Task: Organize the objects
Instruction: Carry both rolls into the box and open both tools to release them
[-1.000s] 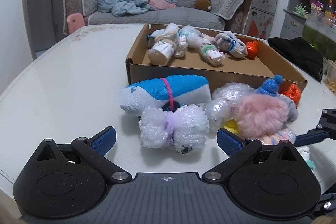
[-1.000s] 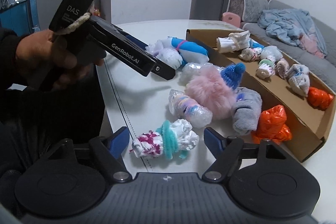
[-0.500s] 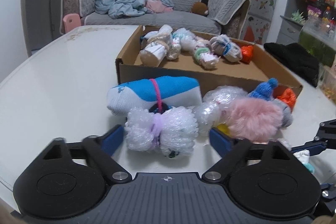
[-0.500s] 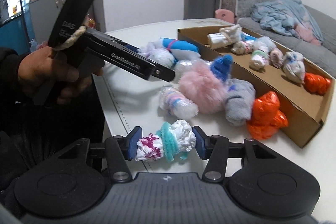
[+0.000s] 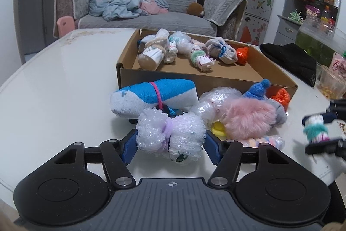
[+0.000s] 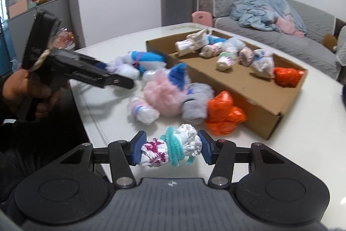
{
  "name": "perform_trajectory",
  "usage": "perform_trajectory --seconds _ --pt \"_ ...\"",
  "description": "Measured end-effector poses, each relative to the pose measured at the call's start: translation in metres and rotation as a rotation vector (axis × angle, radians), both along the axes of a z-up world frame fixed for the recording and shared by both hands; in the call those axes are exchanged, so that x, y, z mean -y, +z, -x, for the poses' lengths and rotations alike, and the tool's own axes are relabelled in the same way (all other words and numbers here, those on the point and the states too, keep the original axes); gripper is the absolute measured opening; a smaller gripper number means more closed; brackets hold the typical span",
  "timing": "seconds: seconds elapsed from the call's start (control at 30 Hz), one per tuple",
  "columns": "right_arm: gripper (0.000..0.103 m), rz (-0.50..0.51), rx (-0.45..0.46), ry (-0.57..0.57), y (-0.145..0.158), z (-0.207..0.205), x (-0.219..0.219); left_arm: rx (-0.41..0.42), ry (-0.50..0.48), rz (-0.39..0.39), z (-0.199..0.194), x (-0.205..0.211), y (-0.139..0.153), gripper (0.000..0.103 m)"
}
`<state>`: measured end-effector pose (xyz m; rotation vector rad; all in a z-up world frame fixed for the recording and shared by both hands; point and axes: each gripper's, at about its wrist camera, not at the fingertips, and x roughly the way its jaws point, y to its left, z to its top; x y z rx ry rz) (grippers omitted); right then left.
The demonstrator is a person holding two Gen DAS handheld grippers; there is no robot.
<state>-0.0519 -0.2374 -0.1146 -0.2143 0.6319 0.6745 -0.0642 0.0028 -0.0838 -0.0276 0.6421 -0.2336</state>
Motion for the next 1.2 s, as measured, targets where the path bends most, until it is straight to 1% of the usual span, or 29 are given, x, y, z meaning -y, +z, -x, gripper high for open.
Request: perform_trajectory --seconds 0.13,0.27,0.37,0.47,0.6,0.67,0.77,0.97,1.1,1.2 --pt "0.048 -0.014 0.016 -0.021 0.014 -0.006 0.011 0.027 -0.013 -0.013 0.008 -0.008 0.020 0.069" --pt "0.048 -0.018 0.054 -0.045 0.035 -0.017 0.022 0.090 -0.042 -0.037 0.004 -0.010 0.053 0.069" --pt "0.048 -0.028 0.089 -0.063 0.056 -0.028 0.030 0.138 -0.072 -0.062 -0.006 -0.008 0.079 0.069" --pt "0.049 -0.025 0.122 -0.079 0.074 -0.040 0.036 0.164 -0.116 -0.081 -0.019 0.000 0.101 0.069" --pt "0.049 -0.006 0.150 -0.096 0.093 -0.059 0.040 0.186 -0.177 -0.090 -0.039 0.013 0.123 0.069" --pt "0.049 0.005 0.158 -0.100 0.101 -0.068 0.041 0.205 -0.208 -0.112 -0.049 0.021 0.133 0.069" --pt "0.049 0.022 0.163 -0.098 0.108 -0.083 0.042 0.204 -0.256 -0.101 -0.068 0.036 0.145 0.069" --pt "0.049 0.082 0.182 -0.098 0.122 -0.113 0.039 0.201 -0.347 -0.129 -0.108 0.075 0.162 0.069" --pt "0.049 0.097 0.179 -0.109 0.124 -0.132 0.041 0.192 -0.405 -0.151 -0.129 0.104 0.164 0.069" --pt "0.049 0.105 0.171 -0.118 0.123 -0.145 0.044 0.181 -0.441 -0.177 -0.141 0.122 0.159 0.069"
